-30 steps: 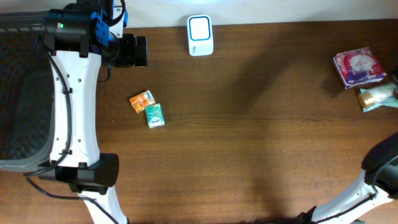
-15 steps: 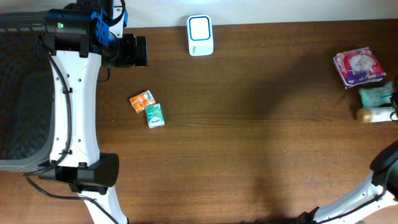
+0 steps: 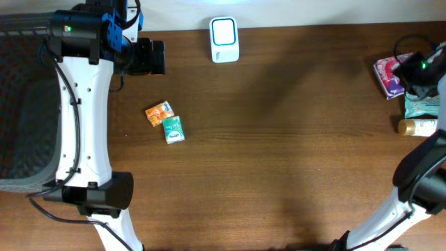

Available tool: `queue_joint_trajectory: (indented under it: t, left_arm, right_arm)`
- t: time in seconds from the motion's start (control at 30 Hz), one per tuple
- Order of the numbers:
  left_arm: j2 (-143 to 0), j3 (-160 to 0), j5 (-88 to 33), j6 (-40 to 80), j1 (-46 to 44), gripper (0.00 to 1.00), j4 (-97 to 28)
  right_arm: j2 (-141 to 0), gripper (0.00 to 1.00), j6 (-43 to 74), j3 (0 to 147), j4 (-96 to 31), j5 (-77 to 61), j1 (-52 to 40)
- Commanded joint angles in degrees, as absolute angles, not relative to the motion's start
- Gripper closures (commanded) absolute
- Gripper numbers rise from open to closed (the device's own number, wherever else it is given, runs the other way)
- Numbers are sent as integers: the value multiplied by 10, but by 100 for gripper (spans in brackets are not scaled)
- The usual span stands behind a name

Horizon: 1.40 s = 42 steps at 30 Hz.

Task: Scan the item barcode
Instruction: 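Move the right gripper to the green tissue pack and grasp it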

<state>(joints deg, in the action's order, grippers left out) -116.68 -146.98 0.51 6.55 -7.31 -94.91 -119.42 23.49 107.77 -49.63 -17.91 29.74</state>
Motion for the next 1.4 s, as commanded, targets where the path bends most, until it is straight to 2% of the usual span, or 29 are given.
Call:
queue_joint_trajectory:
  t: [0.0,0.1,0.17,0.33,0.5,0.63,0.73,0.9,0.93,1.03,1.07,1.23,1.37]
  left_arm:
    - [-1167,-1470,9,68,-71,1,-949]
    - [-1167,-1470,9,68,-71,1,-949]
    - [-1167,-1470,9,68,-71,1,-949]
    - [-1167,-1470,9,68,-71,1,-949]
    - [-1167,-1470,9,68,-71,1,-949]
    - [-1167,-1470,9,68,-71,1,-949]
    - [-1167,-1470,9,68,-71,1,-949]
    - [-1167,-1470,9,68,-71,1,-949]
    - [-1167,-1470,9,68,-71,1,-949]
    - [-1167,-1470,9,68,-71,1,-949]
    - [-1167,-1470,9,68,-71,1,-949]
    - [-1167,-1470,9,68,-71,1,-949]
    - [-1167,-1470,9,68,-71,1,-949]
  right_arm:
    - [-1136,34,220,1107,-529,-345,218]
    - [-1145,20,110,1094,-552,-369,105]
    - [-1158,1,77,1092,-557,-369,24]
    - [-1226,1,115,1092,-529,-369,-141]
    - [-1310,25,114,1092,-464,-441,-233]
    - [-1354,25,160,1092,-401,-448,-285]
    - [-1384,38,251,1092,-329,-421,-327]
    - [-1413,41,261,1092,-319,-405,-357]
    - [-1415,44,261,1092,-319,-399,-359]
    - [-1416,79,260,1092,-321,-385,-361]
    - [-1416,95,260,1092,-322,-385,-359]
    - [-1392,96,222,1093,-380,-380,-312]
    - [-1342,96,154,1094,-502,-295,-251]
